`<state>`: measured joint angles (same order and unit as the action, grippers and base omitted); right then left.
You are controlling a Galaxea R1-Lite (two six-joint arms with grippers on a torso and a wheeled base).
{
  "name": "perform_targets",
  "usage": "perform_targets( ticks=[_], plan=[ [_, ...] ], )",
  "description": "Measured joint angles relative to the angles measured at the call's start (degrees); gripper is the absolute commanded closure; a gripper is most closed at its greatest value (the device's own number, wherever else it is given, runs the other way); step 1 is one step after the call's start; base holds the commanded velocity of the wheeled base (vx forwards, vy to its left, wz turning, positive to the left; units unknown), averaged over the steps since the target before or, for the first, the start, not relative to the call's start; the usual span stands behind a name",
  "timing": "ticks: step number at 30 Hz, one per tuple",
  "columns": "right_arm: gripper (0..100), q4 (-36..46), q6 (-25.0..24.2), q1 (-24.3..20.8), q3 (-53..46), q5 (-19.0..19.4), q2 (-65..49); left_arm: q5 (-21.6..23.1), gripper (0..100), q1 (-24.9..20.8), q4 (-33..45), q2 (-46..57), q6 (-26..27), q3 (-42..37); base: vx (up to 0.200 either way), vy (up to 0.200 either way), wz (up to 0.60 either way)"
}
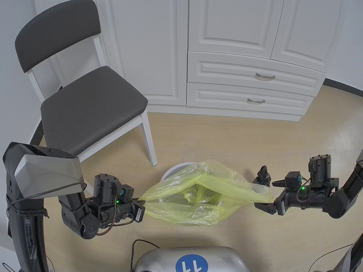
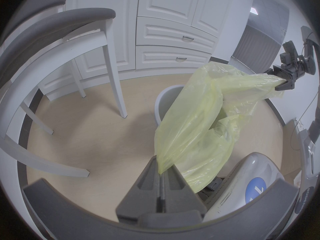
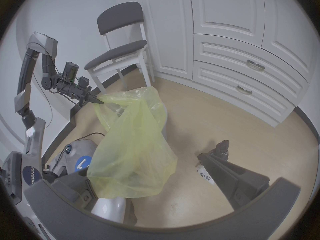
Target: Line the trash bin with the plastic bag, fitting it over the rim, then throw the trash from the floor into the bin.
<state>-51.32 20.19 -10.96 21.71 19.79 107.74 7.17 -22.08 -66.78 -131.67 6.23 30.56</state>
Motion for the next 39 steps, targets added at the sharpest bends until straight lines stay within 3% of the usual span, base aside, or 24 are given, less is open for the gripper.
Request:
perform_targets(
  ticks=[8, 17, 21, 29, 35, 39],
  plan=[
    [0, -3.69, -0.51, -0.41, 1.16, 3.25, 5.74, -0.28, 100, -1.51, -0.6, 0.33, -0.16, -0.96, 0.0, 0.0, 0.0],
    [0, -26.77, -5.5, -0.76, 0.96, 8.42, 17.81, -0.5, 100, -1.9, -0.68, -1.05, -0.46, 0.2, 0.0, 0.0, 0.0],
    [0, -32.38, -7.11, -0.28, 0.3, 9.44, 22.61, -0.41, 100, -1.24, -0.49, -1.9, -0.38, 0.78, 0.0, 0.0, 0.0],
    [0, -32.9, -7.98, 5.14, -0.57, 15.02, 24.87, -0.09, 100, 3.84, 1.1, -5.6, 0.48, 4.06, 0.0, 0.0, 0.0],
    [0, -32.95, -8.01, 10.23, -0.57, 21.46, 23.67, -0.06, 100, 5.83, 5.58, -7.41, 1.97, 5.95, 0.0, 0.0, 0.0],
    [0, -32.93, -8.01, 12.36, -0.41, 22.14, 22.75, -0.04, 100, 6.81, 6.31, -8.16, 2.41, 6.97, 0.0, 0.0, 0.0]
  ],
)
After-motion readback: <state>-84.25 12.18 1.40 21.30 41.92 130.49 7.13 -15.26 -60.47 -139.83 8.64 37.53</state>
